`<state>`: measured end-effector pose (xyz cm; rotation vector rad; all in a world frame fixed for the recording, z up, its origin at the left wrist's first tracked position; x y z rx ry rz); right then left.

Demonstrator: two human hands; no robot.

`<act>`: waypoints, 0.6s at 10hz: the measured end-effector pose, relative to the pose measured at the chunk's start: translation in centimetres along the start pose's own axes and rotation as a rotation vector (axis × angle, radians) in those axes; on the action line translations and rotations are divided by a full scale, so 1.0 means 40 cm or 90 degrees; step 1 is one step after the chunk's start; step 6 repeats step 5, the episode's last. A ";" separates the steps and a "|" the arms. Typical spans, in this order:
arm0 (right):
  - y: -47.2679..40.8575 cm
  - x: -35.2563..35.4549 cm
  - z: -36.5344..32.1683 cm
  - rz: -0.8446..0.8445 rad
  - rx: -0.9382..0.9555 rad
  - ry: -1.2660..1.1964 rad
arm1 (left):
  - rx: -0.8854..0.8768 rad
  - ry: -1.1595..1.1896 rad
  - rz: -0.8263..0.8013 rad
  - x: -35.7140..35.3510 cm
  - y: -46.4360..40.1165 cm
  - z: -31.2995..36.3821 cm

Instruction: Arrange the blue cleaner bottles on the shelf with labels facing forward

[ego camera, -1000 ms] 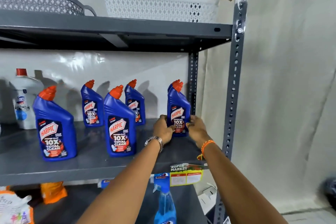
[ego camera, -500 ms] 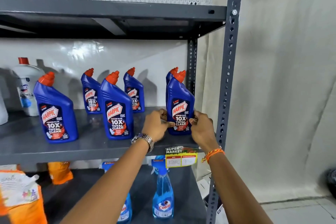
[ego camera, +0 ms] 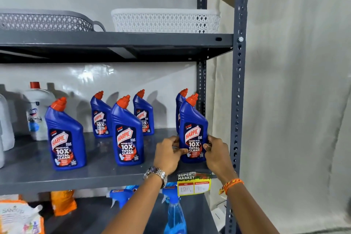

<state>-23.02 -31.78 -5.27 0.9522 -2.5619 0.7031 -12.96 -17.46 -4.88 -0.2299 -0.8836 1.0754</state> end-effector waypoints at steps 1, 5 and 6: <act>-0.006 0.002 -0.001 -0.002 -0.005 0.009 | 0.000 0.012 0.007 -0.001 -0.003 0.006; 0.006 0.016 -0.008 0.004 -0.106 -0.104 | 0.003 0.001 -0.028 0.020 0.030 0.046; 0.006 0.016 -0.008 0.004 -0.106 -0.104 | 0.003 0.001 -0.028 0.020 0.030 0.046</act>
Point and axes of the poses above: each hand's wrist, its own y-axis away from the middle knuckle, its own x-axis out of the back of the hand, z = x × y, the point moved 5 cm from there along -y, towards the middle knuckle, and after that the axes turned 7 degrees about -x, right-handed, at the moved point
